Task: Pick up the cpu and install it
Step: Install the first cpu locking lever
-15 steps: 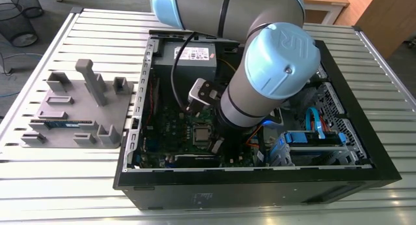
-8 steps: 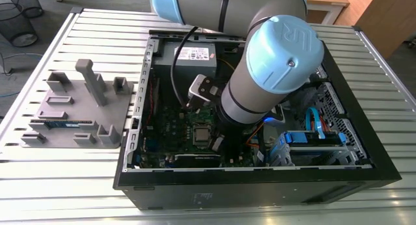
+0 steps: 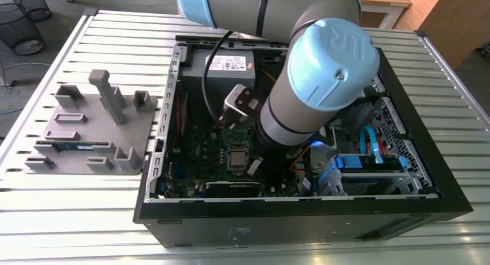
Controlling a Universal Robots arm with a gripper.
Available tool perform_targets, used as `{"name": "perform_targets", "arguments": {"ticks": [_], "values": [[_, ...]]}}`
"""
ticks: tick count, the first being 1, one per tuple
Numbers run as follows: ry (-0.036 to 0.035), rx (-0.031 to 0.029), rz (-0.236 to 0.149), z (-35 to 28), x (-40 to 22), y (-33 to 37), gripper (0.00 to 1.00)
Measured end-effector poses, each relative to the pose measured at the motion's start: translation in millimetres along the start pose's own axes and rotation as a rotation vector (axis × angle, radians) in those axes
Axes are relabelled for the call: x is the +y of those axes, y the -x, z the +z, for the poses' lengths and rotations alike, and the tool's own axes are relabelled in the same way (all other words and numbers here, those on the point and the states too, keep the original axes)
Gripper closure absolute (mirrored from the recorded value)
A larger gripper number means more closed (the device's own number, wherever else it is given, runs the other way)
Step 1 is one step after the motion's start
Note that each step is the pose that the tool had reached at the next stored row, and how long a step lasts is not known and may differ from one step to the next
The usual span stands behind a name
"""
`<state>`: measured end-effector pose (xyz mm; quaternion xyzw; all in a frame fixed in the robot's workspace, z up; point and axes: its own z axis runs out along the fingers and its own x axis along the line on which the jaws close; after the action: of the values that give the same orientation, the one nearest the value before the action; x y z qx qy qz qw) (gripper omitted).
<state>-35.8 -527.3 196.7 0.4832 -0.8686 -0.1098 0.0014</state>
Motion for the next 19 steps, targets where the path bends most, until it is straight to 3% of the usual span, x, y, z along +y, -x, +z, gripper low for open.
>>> {"name": "perform_targets", "arguments": {"ticks": [4, 10, 14, 19], "values": [[-0.0022, -0.0028, 0.017, 0.5, 1.8, 2.4, 0.89], [-0.0078, 0.0051, 0.019, 1.8, 5.4, 4.4, 0.89], [-0.0178, 0.0158, 0.034, 1.9, 5.6, 4.2, 0.89], [-0.0268, 0.0247, 0.045, 2.3, 8.2, 3.7, 0.89]]}}
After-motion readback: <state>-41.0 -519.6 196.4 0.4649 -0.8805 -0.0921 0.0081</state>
